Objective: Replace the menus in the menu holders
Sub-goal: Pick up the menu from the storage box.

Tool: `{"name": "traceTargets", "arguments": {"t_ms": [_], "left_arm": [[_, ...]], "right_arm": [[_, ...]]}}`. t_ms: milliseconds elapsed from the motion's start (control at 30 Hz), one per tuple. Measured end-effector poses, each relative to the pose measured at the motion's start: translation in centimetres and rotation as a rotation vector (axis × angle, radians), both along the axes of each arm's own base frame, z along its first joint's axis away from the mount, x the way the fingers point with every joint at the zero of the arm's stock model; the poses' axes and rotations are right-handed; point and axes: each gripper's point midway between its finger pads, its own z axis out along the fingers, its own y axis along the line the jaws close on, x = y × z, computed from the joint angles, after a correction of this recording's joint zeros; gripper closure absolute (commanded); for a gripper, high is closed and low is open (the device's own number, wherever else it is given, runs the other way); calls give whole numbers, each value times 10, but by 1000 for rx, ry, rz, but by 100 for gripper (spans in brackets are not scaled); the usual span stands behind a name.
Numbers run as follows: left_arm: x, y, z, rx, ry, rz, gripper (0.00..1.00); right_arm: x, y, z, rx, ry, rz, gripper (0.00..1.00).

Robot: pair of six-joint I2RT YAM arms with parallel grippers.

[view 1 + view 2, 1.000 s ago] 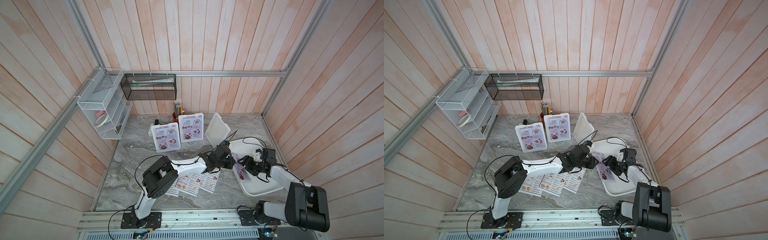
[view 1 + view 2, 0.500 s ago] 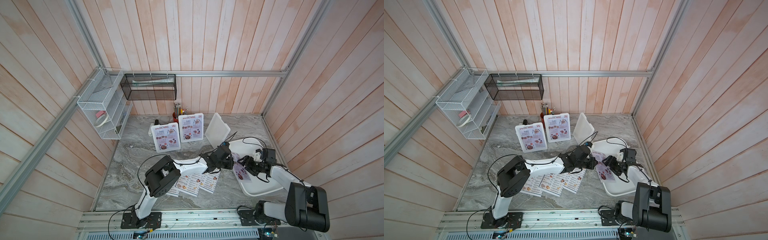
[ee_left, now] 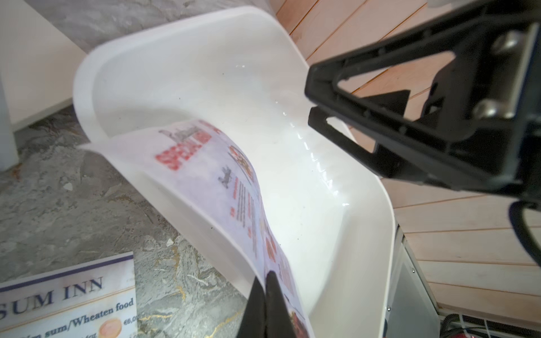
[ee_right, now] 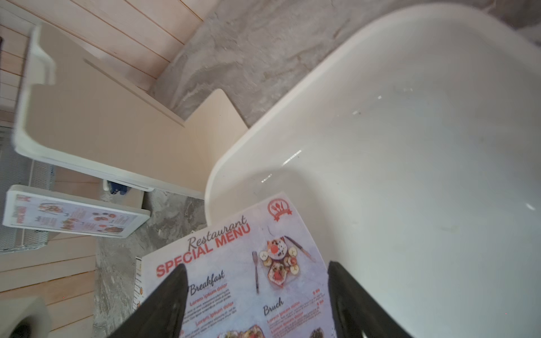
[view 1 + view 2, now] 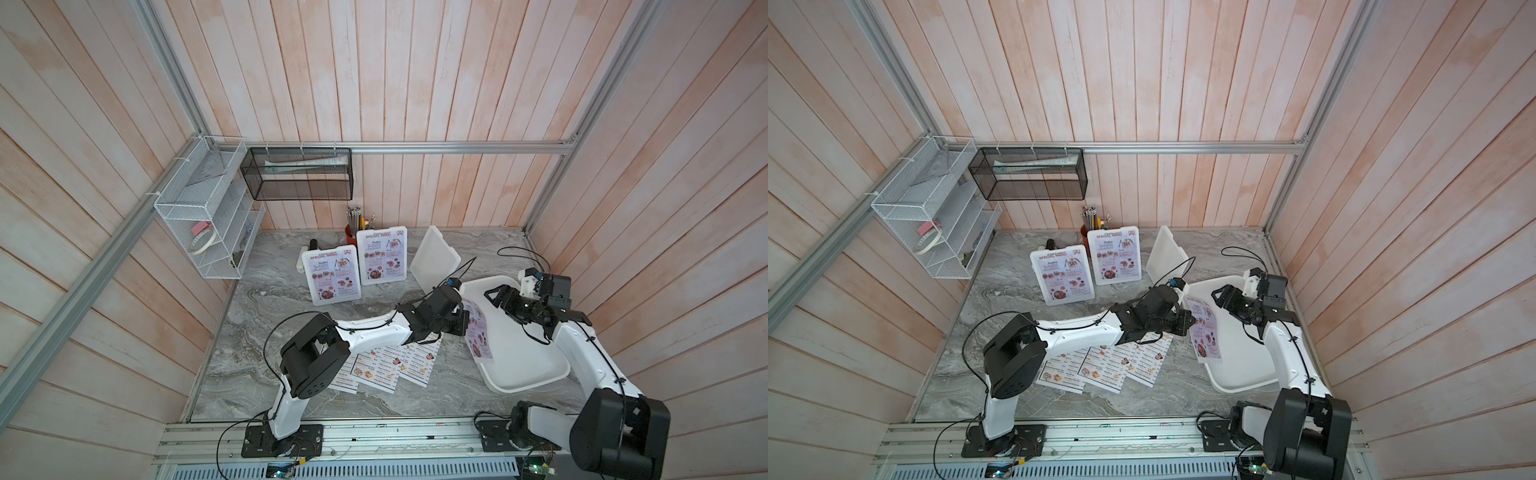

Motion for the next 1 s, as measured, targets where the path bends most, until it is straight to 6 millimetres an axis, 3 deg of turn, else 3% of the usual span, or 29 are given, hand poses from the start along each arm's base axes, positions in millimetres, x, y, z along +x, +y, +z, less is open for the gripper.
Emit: {"name": "traceTargets", "arguments": {"t_ms": [200,333,433,567,733,1000], "left_arm": [[4,33,73,-12,-149,-27,97],[7,73,124,7,-269,-24,97],[14,112,159,24,-357,-6,97],[15,159,196,53,-468,7,97],[-3,179,208,99,-553,-73,97],[-15,187,193,178,-553,-153,97]], "right_arm": [[-1,23,68,56,-272,129,24],[-13,46,104,132,-457,248,25],[-21,72,114,188,-518,381,25],[-40,131,110,248,-517,640,26],[-58,184,110,272,-542,881,25],[-37,200,119,284,-606,972,25]]}}
